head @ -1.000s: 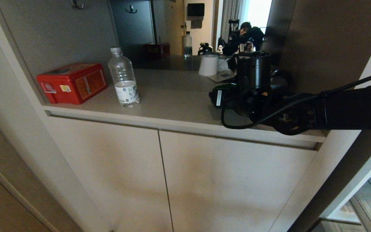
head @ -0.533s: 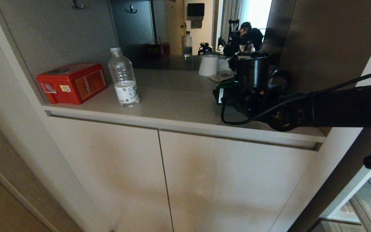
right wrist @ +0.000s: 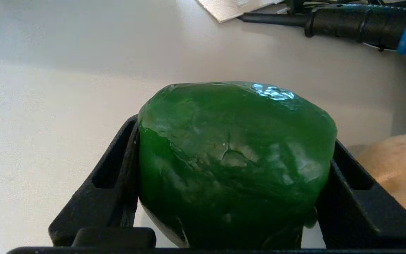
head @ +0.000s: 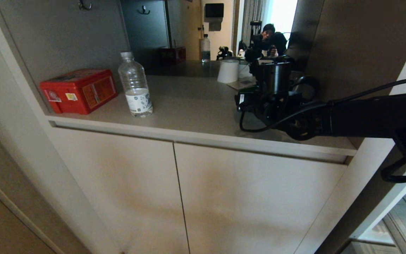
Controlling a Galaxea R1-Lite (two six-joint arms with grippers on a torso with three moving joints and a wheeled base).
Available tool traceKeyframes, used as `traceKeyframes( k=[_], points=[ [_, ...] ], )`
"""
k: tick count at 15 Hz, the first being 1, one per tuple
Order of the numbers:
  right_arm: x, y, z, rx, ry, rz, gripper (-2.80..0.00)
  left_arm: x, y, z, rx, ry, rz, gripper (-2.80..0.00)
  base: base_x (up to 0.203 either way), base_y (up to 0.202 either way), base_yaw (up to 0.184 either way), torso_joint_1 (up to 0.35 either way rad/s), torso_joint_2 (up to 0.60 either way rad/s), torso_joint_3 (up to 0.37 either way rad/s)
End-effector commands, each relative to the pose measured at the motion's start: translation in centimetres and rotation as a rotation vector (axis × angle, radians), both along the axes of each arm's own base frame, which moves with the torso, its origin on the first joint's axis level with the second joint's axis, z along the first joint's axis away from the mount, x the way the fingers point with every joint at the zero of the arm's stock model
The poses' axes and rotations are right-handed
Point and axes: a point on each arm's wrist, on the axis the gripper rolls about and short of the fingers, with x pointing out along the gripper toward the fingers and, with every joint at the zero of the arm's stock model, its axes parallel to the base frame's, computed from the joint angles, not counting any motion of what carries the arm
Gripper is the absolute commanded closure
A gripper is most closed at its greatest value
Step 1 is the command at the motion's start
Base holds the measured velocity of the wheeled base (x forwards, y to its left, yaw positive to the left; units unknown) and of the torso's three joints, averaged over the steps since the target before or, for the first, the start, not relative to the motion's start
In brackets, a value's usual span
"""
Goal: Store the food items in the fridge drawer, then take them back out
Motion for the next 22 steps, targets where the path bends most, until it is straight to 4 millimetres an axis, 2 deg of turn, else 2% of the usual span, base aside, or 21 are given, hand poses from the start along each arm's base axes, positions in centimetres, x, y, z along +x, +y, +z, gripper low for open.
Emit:
traceKeyframes(
  k=[1,7,8,9,22],
  points=[
    [0.1,0.1,-0.1,-0.001,0.0,-0.003,0.0,0.1,0.0,-0.3,0.0,0.011,0.0,0.0,0.0,0.0,0.0,0.0,0.0,0.0],
    [1.5,0.0,-0.4,-0.034,-0.017,-0.029,0.0,0.1,0.0,-0.3,0.0,0.01,0.0,0.0,0.0,0.0,0.0,0.0,0.0,0.0],
    [1.5,0.0,-0.5,-0.034,-0.016,-0.029,-1.86,0.1,0.0,-0.3,0.0,0.011,0.0,0.0,0.0,0.0,0.0,0.0,0.0,0.0],
    [1.6,0.1,-0.6,-0.035,-0.015,-0.029,-2.8,0.1,0.0,-0.3,0.0,0.011,0.0,0.0,0.0,0.0,0.0,0.0,0.0,0.0],
    [1.7,-0.2,-0.4,-0.04,-0.022,-0.048,-2.8,0.1,0.0,-0.3,0.0,0.011,0.0,0.0,0.0,0.0,0.0,0.0,0.0,0.0]
  ],
)
